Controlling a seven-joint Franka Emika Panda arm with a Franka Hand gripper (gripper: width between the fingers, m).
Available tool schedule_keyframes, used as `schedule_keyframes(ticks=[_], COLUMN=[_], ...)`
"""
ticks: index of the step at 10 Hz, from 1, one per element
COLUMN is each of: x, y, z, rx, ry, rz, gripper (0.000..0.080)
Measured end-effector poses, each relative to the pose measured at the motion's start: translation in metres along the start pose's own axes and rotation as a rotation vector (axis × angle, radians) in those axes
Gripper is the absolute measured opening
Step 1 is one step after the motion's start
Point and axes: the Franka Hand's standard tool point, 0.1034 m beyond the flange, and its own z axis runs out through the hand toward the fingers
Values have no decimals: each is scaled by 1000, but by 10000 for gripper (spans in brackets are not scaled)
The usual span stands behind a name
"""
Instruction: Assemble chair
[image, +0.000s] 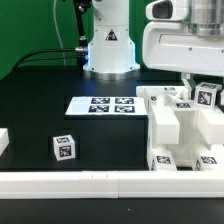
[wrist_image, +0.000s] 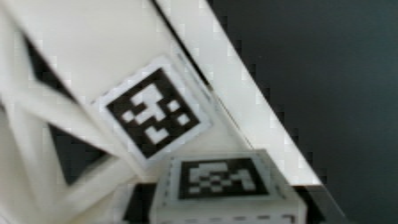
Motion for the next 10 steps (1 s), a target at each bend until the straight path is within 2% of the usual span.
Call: schedule_keyframes(ticks=[2, 4, 6, 10], x=[-1, 1, 1, 0], y=[-2, -3, -3, -6], z=[0, 0, 0, -1], rx=[9, 45, 61, 71], ry=[6, -15, -34, -40], rz=[310, 574, 705, 904], gripper=[263, 265, 265, 265])
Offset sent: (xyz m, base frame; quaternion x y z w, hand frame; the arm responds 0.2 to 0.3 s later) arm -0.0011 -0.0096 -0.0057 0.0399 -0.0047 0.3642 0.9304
